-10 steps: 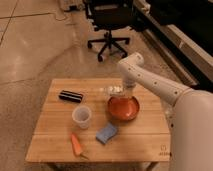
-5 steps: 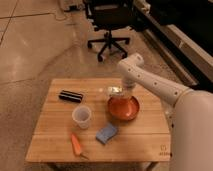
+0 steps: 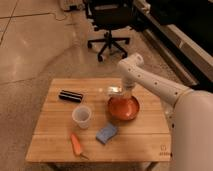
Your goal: Place the bottle in the ceramic bowl
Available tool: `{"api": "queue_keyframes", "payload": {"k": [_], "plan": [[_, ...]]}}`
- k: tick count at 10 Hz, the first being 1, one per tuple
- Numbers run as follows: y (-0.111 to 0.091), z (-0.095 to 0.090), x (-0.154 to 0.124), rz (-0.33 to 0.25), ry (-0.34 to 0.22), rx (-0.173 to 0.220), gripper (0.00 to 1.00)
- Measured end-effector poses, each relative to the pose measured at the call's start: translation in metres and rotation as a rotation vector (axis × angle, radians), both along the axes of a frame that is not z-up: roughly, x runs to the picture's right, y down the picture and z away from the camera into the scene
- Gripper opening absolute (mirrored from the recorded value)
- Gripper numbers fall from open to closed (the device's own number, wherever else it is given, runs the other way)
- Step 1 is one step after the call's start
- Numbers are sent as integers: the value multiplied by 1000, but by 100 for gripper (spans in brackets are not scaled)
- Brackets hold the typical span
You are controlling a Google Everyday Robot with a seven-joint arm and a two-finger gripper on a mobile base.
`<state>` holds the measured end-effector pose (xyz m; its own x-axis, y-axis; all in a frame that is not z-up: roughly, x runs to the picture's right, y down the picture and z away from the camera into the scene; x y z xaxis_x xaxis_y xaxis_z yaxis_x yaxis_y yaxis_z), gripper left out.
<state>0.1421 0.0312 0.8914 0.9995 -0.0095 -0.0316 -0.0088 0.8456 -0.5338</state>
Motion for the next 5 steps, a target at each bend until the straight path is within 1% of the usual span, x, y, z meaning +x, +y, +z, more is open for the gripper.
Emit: {"api": "queue_keyframes", "payload": {"k": [1, 2, 5], "plan": [[-1, -10, 4, -4, 0, -7, 0], [3, -19, 8, -3, -9, -17, 0], [12, -34, 5, -8, -39, -33, 0]]}}
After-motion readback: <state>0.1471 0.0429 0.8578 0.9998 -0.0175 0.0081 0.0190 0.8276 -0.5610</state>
